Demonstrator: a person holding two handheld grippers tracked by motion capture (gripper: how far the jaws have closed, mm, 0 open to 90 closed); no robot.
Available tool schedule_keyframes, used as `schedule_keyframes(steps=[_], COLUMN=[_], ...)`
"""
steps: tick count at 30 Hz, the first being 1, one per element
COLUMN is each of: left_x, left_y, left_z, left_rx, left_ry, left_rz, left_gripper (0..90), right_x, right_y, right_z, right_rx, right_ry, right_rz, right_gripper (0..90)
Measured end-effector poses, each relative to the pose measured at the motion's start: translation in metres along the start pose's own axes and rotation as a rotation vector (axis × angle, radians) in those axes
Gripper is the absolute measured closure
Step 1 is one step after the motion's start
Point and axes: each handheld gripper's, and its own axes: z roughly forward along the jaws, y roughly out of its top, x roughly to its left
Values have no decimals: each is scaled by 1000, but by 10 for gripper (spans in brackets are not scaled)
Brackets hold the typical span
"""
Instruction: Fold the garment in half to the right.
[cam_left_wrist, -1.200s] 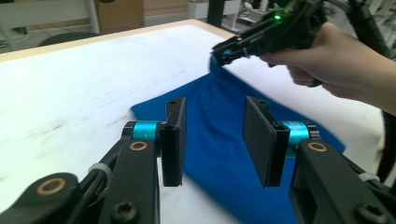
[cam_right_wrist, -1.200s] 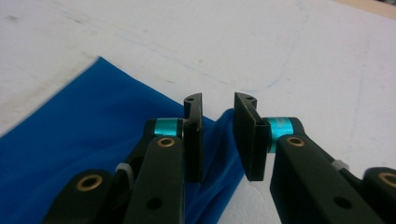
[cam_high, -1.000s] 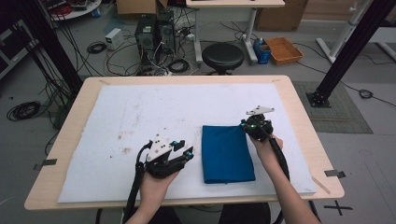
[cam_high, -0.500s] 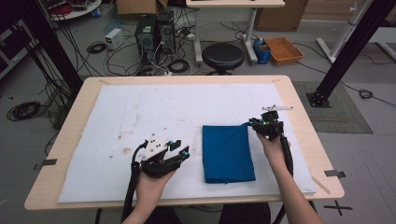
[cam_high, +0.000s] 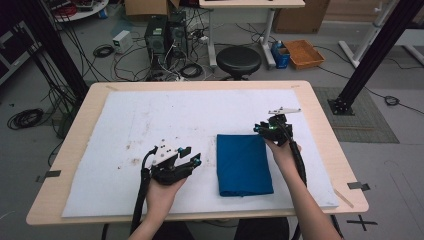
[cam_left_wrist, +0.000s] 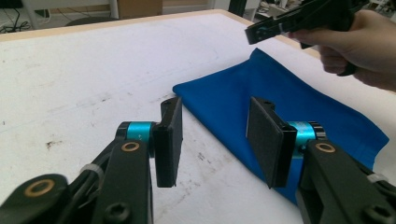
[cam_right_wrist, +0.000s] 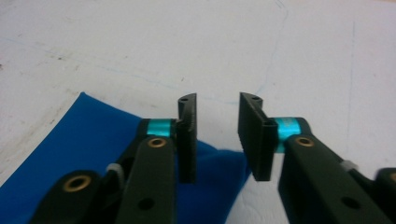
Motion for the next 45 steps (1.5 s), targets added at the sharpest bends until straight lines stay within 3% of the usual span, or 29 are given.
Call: schedule_keyframes(steps=[5,9,13,17,22,25,30,34,37,41,45], left_x=[6,8,9,9,6,7,9,10,9,9,9], left_y=[-2,-2,-2,-1,-1,0,-1,-1,-1,-1,-1], left_z=[-5,-10,-14,-16,-18,-20,-22,-24,-23,-23,-22], left_rx=[-19,-30,-45,-57,-80,-88,-92,-91,-88,-85,-82], left_ry=[2,8,21,33,47,49,54,56,54,53,55], left_rz=[1,12,11,19,31,38,31,29,31,32,34], left_gripper=[534,532,525,513,506,506,506,506,506,506,506], right_x=[0,5,15,30,51,56,58,57,54,51,45], right_y=[-26,-56,-88,-113,-134,-139,-140,-143,-143,-145,-149], right_z=[-37,-72,-106,-125,-131,-126,-119,-114,-117,-125,-129], right_rx=[-45,-64,-81,-82,-69,-39,-2,45,43,29,37], right_ry=[30,64,95,98,45,34,51,61,62,49,41], right_rz=[13,-16,-17,-42,-84,-82,-67,-86,-68,-77,-47], right_gripper=[657,658,659,665,665,650,677,892,894,895,900])
